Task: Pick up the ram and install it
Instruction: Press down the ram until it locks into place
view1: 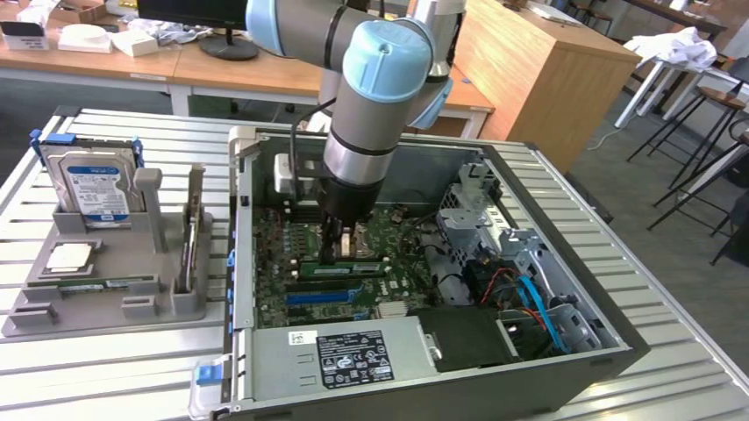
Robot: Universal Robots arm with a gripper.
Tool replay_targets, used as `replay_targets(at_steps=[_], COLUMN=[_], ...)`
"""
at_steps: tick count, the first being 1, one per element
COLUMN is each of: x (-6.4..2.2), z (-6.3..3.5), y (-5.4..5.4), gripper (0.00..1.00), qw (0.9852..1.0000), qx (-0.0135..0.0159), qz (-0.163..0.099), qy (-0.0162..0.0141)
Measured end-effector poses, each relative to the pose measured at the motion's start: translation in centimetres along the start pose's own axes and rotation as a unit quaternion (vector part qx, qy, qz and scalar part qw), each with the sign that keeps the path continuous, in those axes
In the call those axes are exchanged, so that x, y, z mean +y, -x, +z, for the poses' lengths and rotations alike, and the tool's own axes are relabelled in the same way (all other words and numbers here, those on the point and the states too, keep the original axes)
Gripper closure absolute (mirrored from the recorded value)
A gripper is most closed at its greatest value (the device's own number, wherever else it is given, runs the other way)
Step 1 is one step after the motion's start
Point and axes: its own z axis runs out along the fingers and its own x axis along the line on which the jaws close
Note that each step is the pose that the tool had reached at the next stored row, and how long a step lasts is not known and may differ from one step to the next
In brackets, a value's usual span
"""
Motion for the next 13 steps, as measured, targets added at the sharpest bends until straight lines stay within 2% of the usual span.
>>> replay_targets(at_steps=[13], x=[-0.01], z=[0.14], y=[0.0], gripper=[0.9], qw=[1.0], qx=[-0.0001], qz=[0.0], qy=[0.0])
